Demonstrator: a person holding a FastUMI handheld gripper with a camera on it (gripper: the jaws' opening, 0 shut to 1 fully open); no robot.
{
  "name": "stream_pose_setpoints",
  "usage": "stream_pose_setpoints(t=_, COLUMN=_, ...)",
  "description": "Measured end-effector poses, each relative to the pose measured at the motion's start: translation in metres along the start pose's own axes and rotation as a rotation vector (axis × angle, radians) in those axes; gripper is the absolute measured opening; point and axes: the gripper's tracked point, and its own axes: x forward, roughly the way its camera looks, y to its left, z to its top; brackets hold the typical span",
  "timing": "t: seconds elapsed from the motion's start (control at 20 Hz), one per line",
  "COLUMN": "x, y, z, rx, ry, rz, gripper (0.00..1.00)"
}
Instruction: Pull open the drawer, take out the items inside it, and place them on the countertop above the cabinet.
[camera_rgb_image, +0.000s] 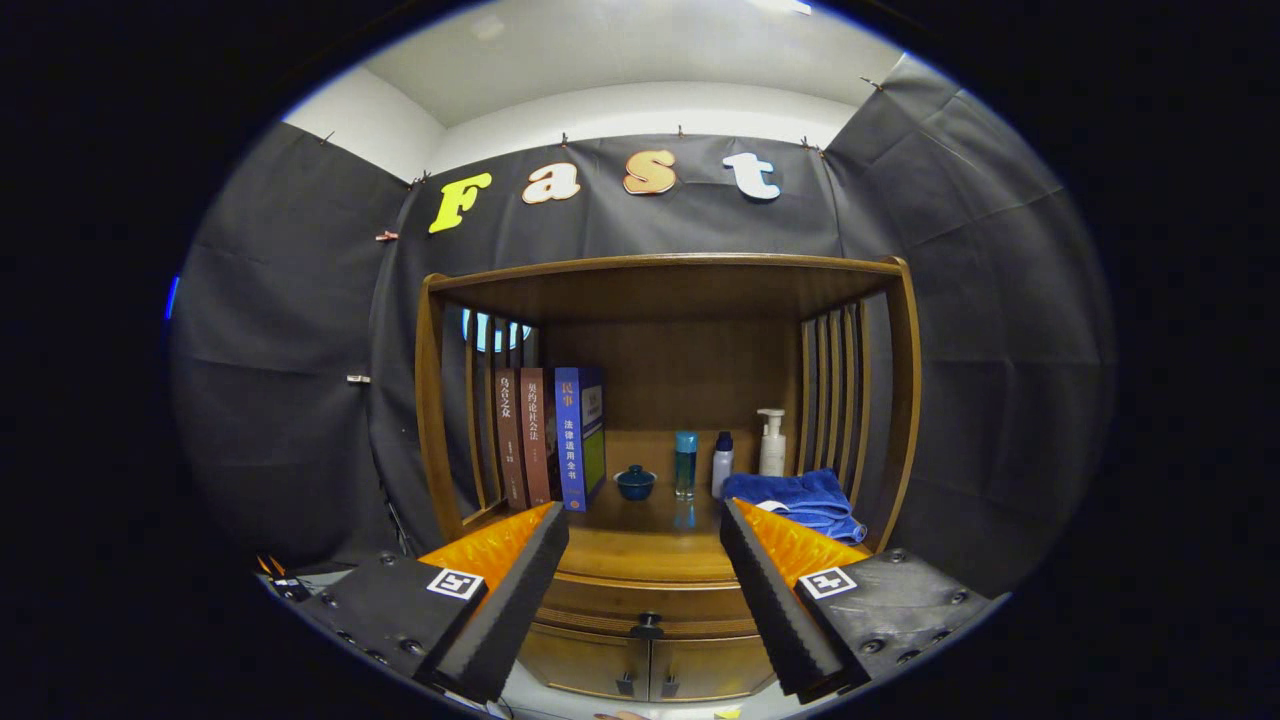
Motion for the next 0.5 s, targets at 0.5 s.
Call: stream_pose_setpoints(t=0.5, x=0.027, y=0.003, z=-0.063, rx=0.019, ry=0.107, rz=0.016, gripper=0.99)
